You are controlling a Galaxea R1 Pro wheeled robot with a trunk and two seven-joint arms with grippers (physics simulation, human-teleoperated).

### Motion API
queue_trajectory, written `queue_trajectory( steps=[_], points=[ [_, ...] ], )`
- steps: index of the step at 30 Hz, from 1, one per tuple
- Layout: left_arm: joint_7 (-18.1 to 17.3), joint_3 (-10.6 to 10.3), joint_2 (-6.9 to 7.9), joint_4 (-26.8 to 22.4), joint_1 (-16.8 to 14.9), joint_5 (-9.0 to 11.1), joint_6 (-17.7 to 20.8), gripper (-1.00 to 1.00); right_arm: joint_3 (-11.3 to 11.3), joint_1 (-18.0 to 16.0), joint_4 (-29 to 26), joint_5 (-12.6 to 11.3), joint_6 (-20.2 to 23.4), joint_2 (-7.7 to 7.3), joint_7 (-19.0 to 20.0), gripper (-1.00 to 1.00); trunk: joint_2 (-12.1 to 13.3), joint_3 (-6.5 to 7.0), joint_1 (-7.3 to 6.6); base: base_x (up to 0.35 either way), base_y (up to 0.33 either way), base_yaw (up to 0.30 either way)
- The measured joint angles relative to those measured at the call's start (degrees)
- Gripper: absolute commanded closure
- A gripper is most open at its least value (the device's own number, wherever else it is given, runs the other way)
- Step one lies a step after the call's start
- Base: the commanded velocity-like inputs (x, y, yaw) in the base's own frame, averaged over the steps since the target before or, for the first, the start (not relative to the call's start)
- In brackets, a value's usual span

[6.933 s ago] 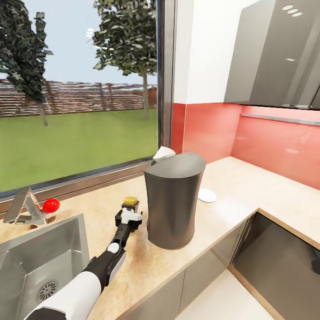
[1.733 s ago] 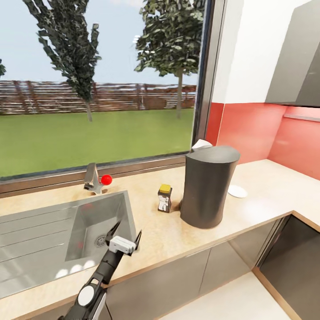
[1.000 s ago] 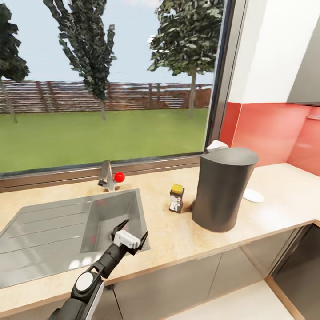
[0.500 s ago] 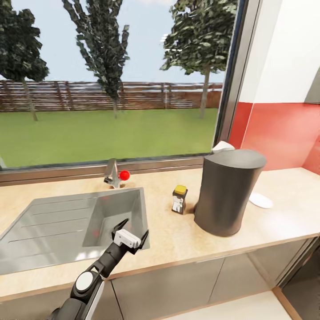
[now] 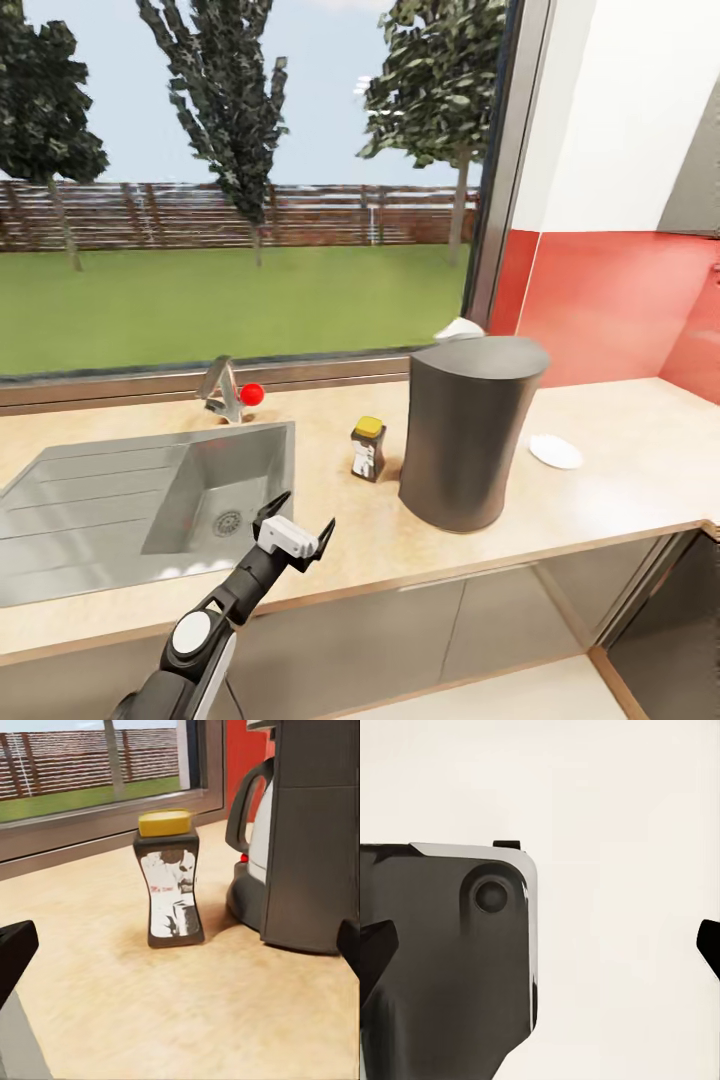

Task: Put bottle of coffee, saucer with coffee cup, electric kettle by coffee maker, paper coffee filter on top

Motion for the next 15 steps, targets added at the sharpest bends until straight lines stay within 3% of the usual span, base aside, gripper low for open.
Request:
queue_trajectory(
  steps=[5,15],
  points=[
    [0.0,0.0,0.0,0.0,0.0,0.0,-0.1,-1.0,0.0,0.0,0.0,0.0,0.0,0.0,0.0,-1.0,0.0,0.0,0.01,-0.049,-0.271,0.0],
    [0.0,0.0,0.0,0.0,0.0,0.0,-0.1,-1.0,0.0,0.0,0.0,0.0,0.0,0.0,0.0,-1.0,0.0,0.0,0.02,-0.178,-0.245,0.0]
  ],
)
